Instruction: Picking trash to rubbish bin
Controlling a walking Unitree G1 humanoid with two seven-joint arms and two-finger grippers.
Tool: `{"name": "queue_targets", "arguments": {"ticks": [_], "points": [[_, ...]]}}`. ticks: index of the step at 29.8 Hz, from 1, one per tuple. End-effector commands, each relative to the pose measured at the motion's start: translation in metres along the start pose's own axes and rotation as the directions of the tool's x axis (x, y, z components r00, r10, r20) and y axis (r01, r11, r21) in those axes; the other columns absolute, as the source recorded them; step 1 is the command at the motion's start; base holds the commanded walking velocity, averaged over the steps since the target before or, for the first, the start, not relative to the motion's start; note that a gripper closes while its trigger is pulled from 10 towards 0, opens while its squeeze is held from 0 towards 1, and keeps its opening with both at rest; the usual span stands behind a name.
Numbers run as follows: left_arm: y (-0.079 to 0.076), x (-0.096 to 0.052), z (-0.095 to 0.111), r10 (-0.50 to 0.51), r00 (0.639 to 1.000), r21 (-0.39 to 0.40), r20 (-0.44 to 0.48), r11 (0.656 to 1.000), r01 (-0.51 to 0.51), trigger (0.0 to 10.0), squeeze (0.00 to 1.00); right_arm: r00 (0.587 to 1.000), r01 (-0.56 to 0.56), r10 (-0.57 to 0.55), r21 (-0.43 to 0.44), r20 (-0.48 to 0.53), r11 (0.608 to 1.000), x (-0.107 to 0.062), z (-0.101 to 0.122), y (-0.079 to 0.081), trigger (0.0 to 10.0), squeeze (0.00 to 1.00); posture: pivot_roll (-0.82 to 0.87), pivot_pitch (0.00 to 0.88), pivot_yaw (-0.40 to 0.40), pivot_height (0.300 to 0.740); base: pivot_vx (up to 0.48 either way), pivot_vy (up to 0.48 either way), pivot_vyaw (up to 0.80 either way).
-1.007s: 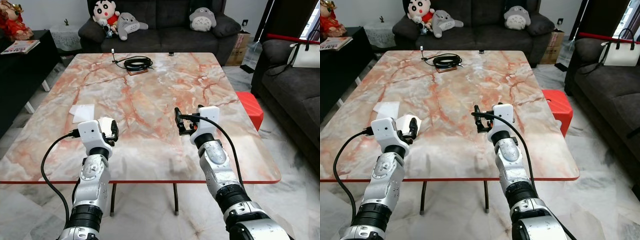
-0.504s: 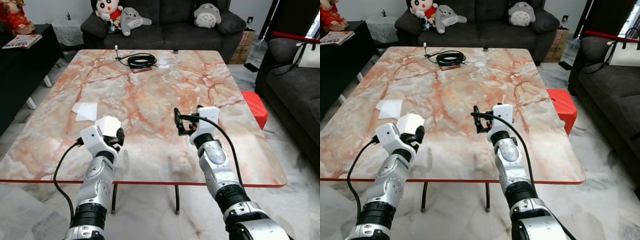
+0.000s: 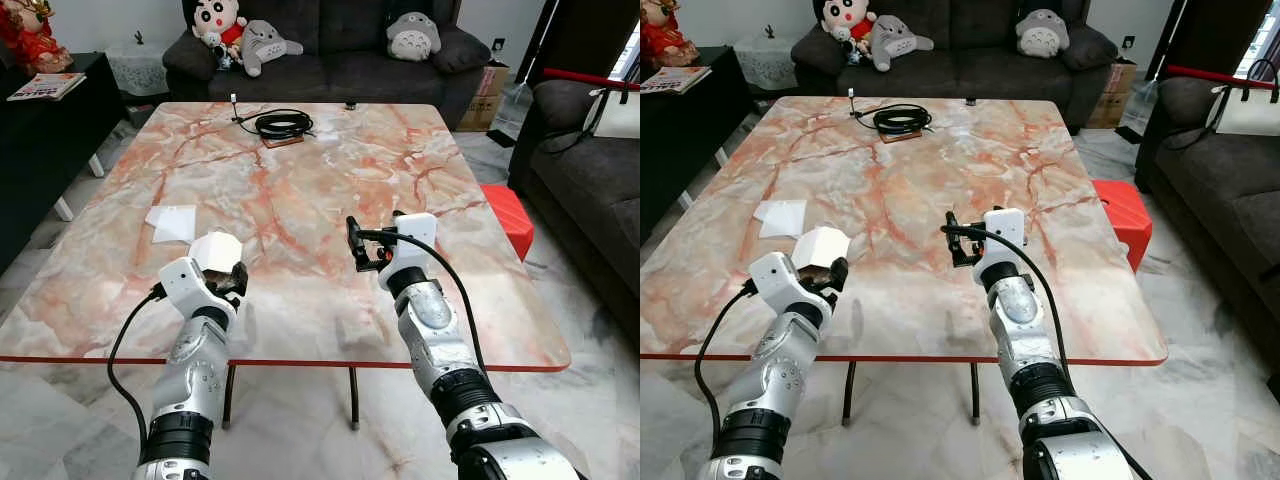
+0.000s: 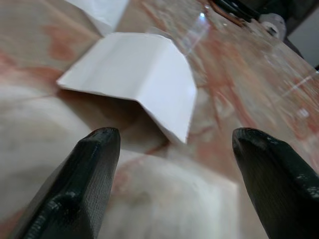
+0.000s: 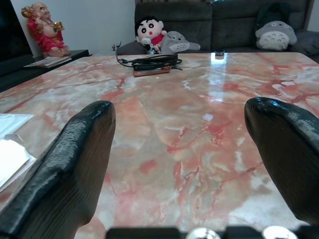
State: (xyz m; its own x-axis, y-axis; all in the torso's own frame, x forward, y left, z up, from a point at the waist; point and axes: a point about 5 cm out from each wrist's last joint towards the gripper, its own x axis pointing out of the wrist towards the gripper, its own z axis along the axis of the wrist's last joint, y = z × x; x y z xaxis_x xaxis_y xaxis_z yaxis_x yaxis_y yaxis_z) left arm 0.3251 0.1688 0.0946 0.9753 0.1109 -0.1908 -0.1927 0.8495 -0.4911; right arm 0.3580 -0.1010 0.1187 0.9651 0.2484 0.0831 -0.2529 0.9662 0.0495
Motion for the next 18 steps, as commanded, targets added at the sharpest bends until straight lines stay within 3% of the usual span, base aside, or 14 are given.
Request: {"name": "queue_targets", "arguments": {"ticks": [1, 18], "points": [[0.003, 0.006, 0.007, 0.027, 1.000, -0.018, -0.005, 0.999, -0.027, 10.0, 0.00, 1.000, -0.003, 0.003, -0.003, -0.005, 1.000, 0.000, 0.000, 0.000, 10.0, 0.00, -0.02, 0.002, -0.016, 0.740, 0.000, 0.000, 0.00], [-0.004, 0.018, 0.015, 0.010, 0.999, -0.055, -0.036, 0.998, -0.012, 10.0, 0.00, 1.000, -0.005, 0.005, -0.004, -0.005, 1.000, -0.002, 0.000, -0.001, 10.0, 0.00, -0.03, 0.021, -0.014, 0.740, 0.000, 0.000, 0.00]]}}
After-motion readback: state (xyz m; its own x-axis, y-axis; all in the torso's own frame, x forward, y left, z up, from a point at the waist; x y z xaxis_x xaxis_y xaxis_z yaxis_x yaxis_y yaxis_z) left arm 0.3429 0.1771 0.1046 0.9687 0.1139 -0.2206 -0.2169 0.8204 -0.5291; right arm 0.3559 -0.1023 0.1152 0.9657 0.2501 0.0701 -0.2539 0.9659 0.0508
